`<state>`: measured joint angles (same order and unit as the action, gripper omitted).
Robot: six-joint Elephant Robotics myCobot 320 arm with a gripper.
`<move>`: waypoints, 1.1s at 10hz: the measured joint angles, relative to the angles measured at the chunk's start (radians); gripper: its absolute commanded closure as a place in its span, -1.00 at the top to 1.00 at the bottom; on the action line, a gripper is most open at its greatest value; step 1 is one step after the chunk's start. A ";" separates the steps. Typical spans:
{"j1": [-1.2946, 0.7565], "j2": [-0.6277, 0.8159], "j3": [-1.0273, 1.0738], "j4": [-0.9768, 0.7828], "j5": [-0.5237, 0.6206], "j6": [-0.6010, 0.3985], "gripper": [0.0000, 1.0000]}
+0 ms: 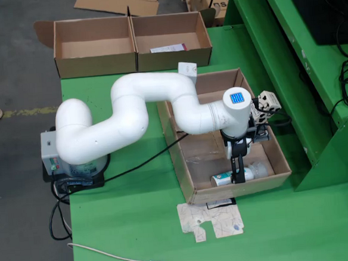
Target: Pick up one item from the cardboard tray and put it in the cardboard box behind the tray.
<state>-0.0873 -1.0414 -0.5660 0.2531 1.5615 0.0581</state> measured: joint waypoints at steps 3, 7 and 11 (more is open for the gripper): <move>0.012 0.000 -0.034 0.037 -0.011 0.014 1.00; 0.034 -0.019 -0.077 0.061 -0.011 0.020 1.00; 0.054 -0.015 -0.132 0.092 -0.038 0.037 1.00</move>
<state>-0.0337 -1.0568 -0.6980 0.3451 1.5231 0.0949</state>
